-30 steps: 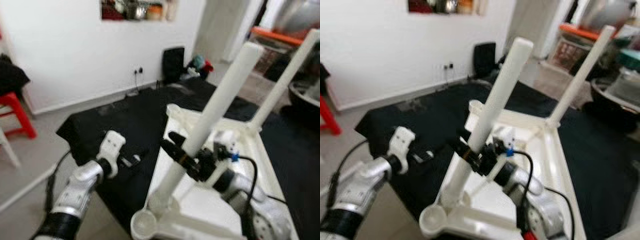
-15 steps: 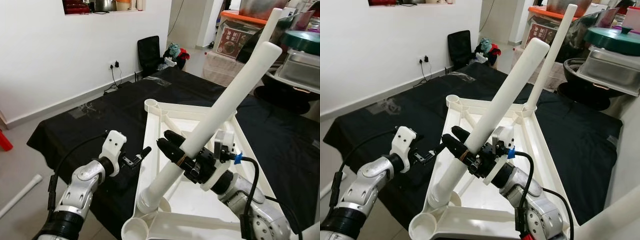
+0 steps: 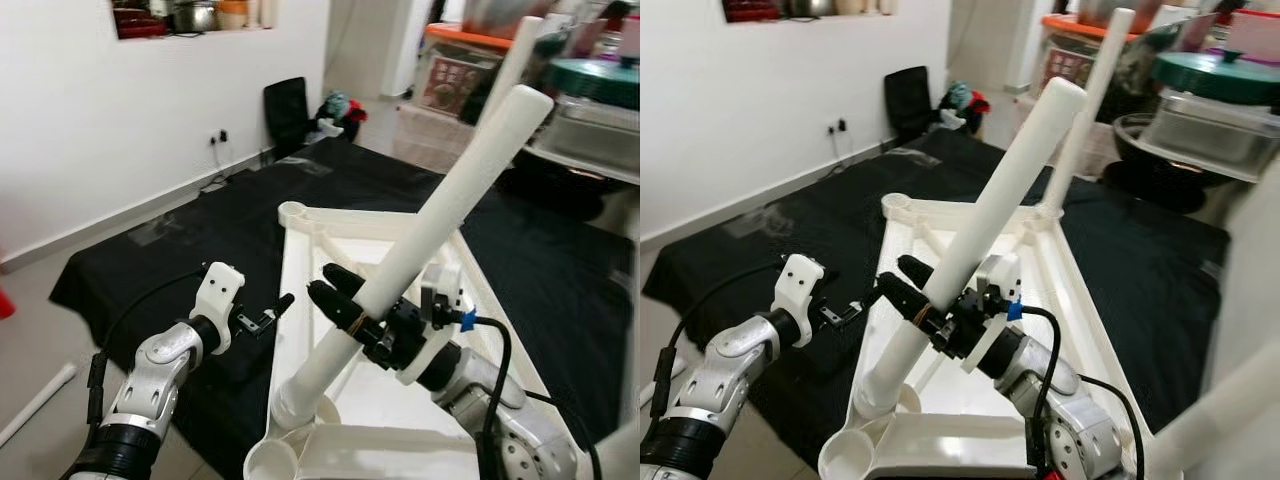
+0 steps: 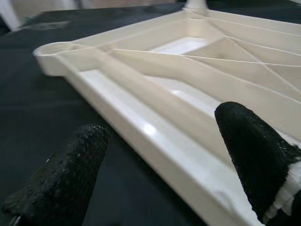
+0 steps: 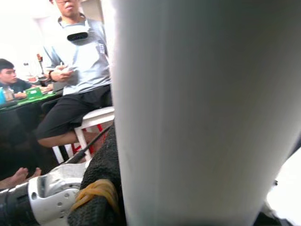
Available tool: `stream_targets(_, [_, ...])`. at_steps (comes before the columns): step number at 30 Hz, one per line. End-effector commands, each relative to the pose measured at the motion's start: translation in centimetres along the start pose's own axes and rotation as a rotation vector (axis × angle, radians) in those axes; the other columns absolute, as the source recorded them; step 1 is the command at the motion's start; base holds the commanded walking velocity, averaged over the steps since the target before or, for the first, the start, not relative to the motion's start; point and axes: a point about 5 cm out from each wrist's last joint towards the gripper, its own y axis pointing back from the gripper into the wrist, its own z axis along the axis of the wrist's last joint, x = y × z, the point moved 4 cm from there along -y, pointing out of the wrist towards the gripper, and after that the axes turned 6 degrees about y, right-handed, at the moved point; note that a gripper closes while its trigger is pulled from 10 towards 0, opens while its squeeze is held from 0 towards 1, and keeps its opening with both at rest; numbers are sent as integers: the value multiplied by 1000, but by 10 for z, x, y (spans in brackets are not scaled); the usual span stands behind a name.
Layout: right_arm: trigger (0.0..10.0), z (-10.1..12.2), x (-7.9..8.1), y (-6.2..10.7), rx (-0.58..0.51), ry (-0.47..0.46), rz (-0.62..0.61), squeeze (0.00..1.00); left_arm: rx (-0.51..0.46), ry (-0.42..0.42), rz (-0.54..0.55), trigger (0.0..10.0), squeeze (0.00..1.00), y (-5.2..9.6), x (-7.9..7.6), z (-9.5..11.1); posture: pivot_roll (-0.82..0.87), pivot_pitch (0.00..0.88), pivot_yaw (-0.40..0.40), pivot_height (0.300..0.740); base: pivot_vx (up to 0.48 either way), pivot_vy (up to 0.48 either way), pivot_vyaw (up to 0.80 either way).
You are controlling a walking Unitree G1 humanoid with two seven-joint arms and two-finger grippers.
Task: Building children table
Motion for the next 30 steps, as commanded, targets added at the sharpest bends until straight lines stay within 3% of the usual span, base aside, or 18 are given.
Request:
stream_targets(1, [0, -20, -31, 20, 150, 59, -179, 0, -5, 11, -9, 10000, 0, -2, -1, 1, 60, 0, -83, 740, 0, 0, -800])
stream_targets(3, [0, -20, -30, 19, 147, 60, -175, 0, -8, 11, -12, 10000, 0, -2, -2, 2, 62, 0, -83, 740, 0, 371, -800])
stream_targets(4, [1020, -20, -29, 19, 148, 65, -174, 0, -9, 12, -15, 10000, 0, -2, -2, 2, 62, 0, -83, 740, 0, 480, 0])
stream_targets(8, [1020, -20, -29, 19, 148, 65, -174, 0, -9, 12, -15, 10000, 0, -2, -2, 2, 62, 0, -83, 740, 0, 480, 0])
stream_targets(9, [1922, -21, -29, 19, 150, 68, -173, 0, -11, 13, -17, 10000, 0, -2, -2, 3, 62, 0, -82, 740, 0, 480, 0])
stream_targets(17, [2078, -22, -30, 20, 153, 69, -172, 0, -17, 10, -17, 10000, 0, -2, -3, 3, 64, 0, -87, 740, 0, 432, 0])
stream_targets(22, [1922, -24, -31, 21, 160, 60, -173, 0, -15, 25, -21, 10000, 0, -3, -5, 3, 62, 0, -89, 740, 0, 0, 0])
stream_targets(30, [1529, -25, -32, 22, 164, 52, -183, 0, -14, 31, -23, 10000, 0, -4, -6, 2, 58, 0, -88, 740, 0, 480, 0])
